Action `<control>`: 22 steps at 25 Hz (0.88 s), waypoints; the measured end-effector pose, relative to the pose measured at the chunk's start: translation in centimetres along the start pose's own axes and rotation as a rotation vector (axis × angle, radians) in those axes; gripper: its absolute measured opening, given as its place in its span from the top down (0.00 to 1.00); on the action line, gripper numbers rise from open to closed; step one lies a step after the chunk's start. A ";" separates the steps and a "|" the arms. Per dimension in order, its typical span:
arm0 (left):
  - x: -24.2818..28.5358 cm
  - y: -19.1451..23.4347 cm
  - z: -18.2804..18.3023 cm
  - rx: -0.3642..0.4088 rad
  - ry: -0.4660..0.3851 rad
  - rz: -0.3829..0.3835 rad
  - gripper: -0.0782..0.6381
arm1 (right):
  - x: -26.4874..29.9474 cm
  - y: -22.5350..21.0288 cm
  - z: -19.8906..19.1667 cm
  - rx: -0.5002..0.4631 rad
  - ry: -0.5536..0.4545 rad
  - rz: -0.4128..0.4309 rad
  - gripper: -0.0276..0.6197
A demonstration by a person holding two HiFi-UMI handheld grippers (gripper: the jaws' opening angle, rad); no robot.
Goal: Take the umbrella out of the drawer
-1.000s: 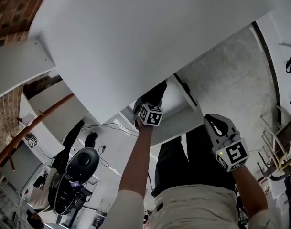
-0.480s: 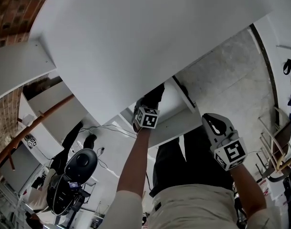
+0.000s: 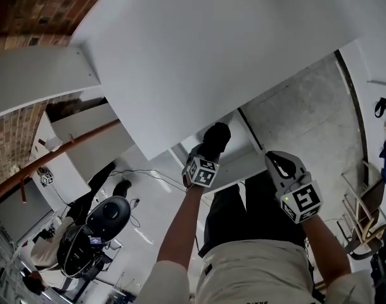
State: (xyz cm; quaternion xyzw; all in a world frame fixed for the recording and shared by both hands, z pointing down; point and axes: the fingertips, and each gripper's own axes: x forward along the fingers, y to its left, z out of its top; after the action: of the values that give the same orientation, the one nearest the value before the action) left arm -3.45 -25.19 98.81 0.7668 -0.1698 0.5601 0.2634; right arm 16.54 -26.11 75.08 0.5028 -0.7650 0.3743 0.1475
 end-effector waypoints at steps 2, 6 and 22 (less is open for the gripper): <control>-1.3 -0.5 0.4 -0.002 -0.019 -0.002 0.53 | -0.3 0.6 0.8 -0.019 -0.003 0.009 0.90; -3.3 -0.7 1.3 -0.019 -0.061 0.007 0.53 | -0.6 1.4 1.8 -0.050 -0.008 0.028 0.90; -17.0 -0.4 4.5 -0.208 -0.397 0.089 0.53 | -2.1 7.2 5.0 -0.161 -0.028 0.092 0.90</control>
State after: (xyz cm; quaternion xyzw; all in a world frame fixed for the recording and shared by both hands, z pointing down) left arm -5.15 -28.13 81.59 0.8224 -0.3089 0.3887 0.2777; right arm 11.86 -26.80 67.37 0.4589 -0.8169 0.3109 0.1595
